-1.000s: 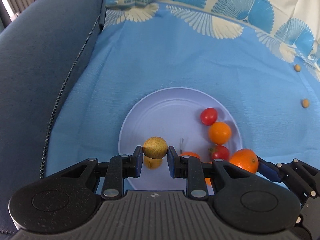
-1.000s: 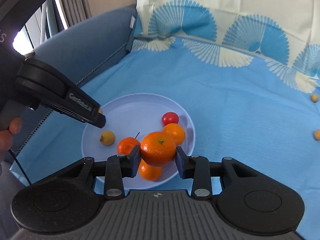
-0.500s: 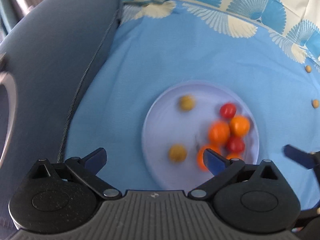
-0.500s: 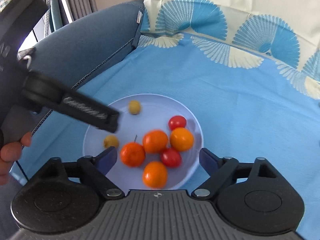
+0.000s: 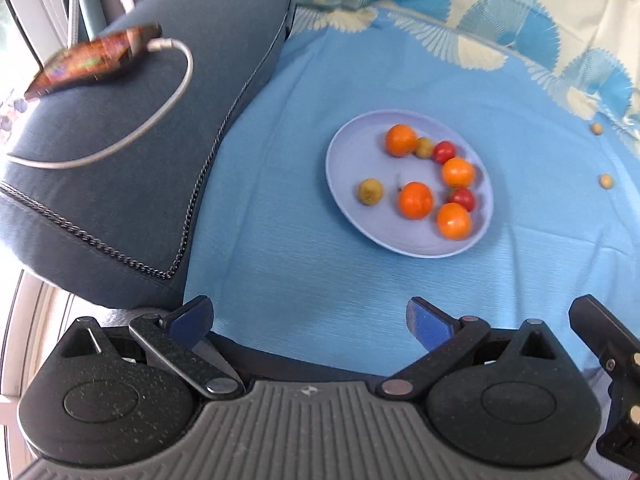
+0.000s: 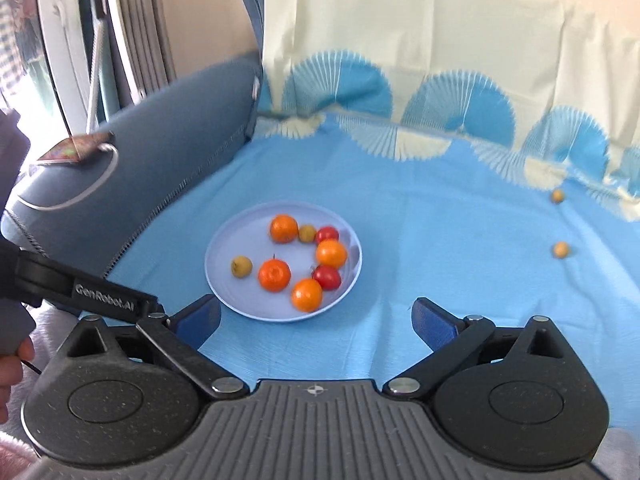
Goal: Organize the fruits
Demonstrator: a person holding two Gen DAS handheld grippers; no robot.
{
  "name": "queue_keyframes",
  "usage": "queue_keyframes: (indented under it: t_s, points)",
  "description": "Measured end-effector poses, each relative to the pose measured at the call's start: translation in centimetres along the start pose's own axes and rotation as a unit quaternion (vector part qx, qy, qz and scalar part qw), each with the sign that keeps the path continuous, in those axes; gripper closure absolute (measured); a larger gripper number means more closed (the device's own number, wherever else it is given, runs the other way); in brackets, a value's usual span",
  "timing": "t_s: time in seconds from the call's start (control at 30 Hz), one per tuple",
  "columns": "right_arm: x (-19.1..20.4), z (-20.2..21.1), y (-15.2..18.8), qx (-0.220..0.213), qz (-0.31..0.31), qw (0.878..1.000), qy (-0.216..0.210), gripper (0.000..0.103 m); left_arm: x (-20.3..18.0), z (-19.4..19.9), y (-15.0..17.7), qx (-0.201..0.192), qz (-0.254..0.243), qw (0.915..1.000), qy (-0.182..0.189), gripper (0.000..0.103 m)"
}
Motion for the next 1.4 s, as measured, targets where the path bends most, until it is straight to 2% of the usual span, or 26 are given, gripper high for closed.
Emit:
queue_keyframes:
  t_s: [0.17,0.43,0.77,1.4]
  points:
    - [0.3,4.0,-0.1,-0.035,0.000,0.999,-0.001,0.001,-0.6,3.7,-0.4,-0.049,-0.006,0.9988,0.000,0.001]
    - [0.4,7.9,-0.8,-0.077,0.007,0.997,0.002,0.001,-1.6,7.3,0.4,-0.083,-0.023,0.9963,0.000,0.001]
    - [1.2,9.8,-0.9,-0.090,0.014,0.996,-0.005,0.001,-1.7,8.4,0.8,-0.094,-0.030,0.9951,0.005,0.001]
    - [1.2,9.8,-0.8,-0.090,0.012,0.996,0.000,0.001,-1.7,8.6,0.8,-0.100,-0.032,0.9945,0.005,0.001]
Point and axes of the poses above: each gripper's, at about its wrist camera, not at the fingertips, and z roughly against the way its jaws point, x to its left, y to its underside, the point moved 7 cm from there along -z, roughly the way its jaws point, and after that the axes turned 15 degrees about -x, right-handed, at the moved point
